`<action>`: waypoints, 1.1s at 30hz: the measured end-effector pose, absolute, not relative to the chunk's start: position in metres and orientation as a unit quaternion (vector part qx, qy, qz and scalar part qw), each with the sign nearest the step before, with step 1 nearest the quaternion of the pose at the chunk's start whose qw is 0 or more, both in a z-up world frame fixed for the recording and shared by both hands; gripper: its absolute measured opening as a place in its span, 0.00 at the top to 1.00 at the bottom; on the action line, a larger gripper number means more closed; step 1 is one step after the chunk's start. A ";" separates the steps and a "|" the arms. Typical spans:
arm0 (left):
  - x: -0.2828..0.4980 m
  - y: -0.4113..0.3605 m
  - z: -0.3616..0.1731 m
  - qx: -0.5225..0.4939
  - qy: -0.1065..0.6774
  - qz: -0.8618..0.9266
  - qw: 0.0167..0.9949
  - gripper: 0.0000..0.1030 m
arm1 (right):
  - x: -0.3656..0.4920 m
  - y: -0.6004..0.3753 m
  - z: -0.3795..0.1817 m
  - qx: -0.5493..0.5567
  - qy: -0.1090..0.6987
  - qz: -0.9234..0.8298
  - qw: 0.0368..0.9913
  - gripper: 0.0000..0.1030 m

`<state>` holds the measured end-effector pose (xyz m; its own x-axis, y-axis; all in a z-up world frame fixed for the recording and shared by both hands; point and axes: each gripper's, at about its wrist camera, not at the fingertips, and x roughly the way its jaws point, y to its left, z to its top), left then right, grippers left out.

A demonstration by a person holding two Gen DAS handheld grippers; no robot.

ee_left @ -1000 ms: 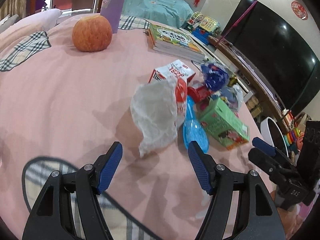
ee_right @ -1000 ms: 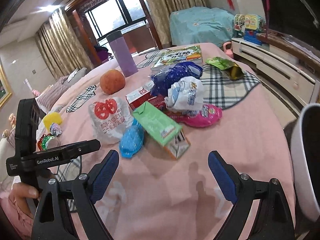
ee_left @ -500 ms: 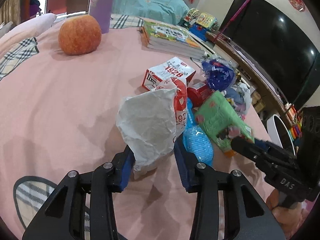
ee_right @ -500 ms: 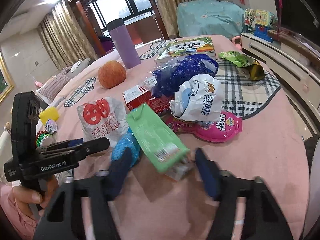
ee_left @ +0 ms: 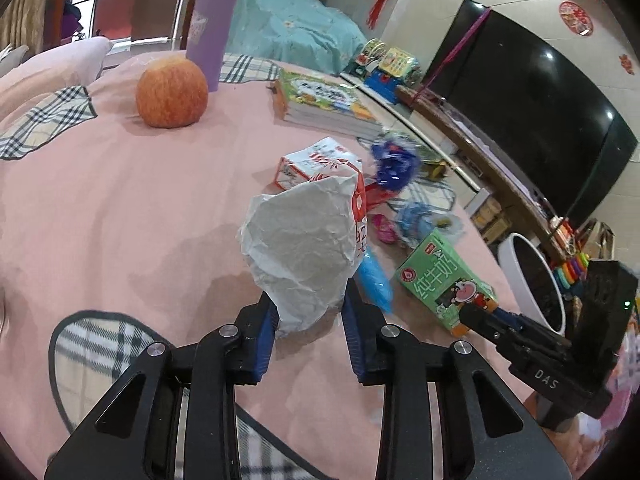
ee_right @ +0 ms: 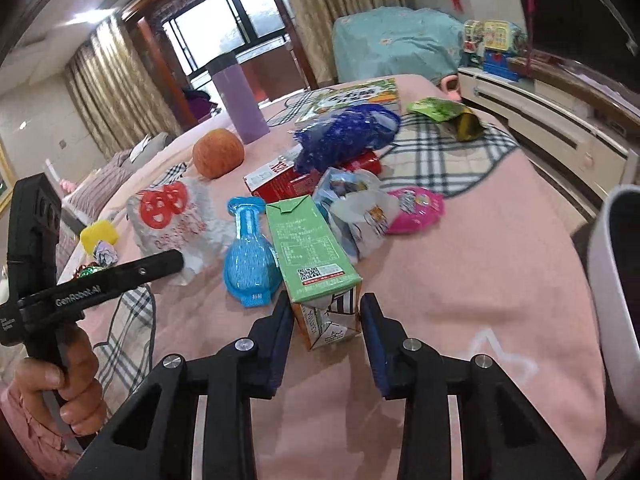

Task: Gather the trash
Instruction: 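Carry the white bag and green carton over the bin and open both tools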

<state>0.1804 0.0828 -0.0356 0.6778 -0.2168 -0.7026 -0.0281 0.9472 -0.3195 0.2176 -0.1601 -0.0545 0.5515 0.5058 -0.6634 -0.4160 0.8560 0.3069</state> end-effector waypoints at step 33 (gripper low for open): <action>0.157 -0.065 -0.018 -0.086 0.408 -0.201 0.887 0.72 | 0.145 -0.297 -0.025 0.138 0.333 0.123 0.925 0.67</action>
<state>0.1566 -0.0651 -0.0177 0.5872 -0.4263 -0.6881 0.2862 0.9045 -0.3162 0.1448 -0.2975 -0.0246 0.7484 0.3203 -0.5809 -0.1365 0.9313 0.3376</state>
